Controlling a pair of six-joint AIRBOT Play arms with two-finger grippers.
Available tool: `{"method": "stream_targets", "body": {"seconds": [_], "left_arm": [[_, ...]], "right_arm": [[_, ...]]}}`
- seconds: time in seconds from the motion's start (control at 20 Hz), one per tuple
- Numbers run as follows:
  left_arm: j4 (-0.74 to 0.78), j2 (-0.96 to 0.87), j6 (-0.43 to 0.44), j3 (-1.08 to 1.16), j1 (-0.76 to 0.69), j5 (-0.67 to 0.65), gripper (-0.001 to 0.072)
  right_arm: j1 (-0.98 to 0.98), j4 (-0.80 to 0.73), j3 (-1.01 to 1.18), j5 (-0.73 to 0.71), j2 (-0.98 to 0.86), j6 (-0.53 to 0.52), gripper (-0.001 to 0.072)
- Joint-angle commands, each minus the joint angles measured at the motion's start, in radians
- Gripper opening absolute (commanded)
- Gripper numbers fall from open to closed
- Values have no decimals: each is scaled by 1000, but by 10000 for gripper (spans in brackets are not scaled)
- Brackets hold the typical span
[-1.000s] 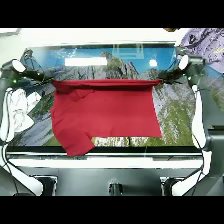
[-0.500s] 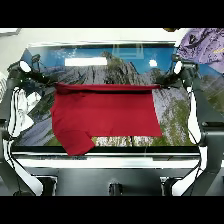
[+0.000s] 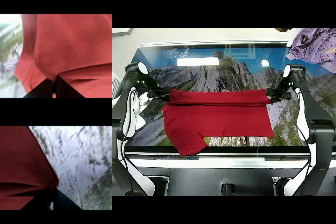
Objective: Fold the clothes and pants, and hang the long-sleeved shirts on hangers.
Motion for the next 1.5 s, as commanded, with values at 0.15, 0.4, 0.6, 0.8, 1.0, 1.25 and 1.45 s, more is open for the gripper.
{"method": "stream_targets", "body": {"seconds": [0.15, 0.4, 0.6, 0.8, 1.0, 1.25, 1.45], "left_arm": [[60, -15, -18, -41, -31, -62, 13], [60, -16, -37, -36, -30, -2, 218], [105, 17, -48, 13, -21, -5, 568], [98, 187, -47, -77, 73, -24, 567], [-59, 518, -35, -604, 290, 55, 567], [-273, 967, 10, -1337, 404, 280, 566], [-474, 1139, 74, -1617, 403, 387, 544]], "right_arm": [[1, 79, 0, 79, -34, -1, 28], [0, 112, 0, 97, -46, -2, 264], [-2, 105, 0, 132, 5, -77, 430], [-102, 201, -33, 118, 151, -169, 429], [-345, 477, -409, 37, 375, -291, 428], [-449, 528, -787, -78, 565, -343, 423], [-435, 554, -830, -97, 584, -350, 418]]}}
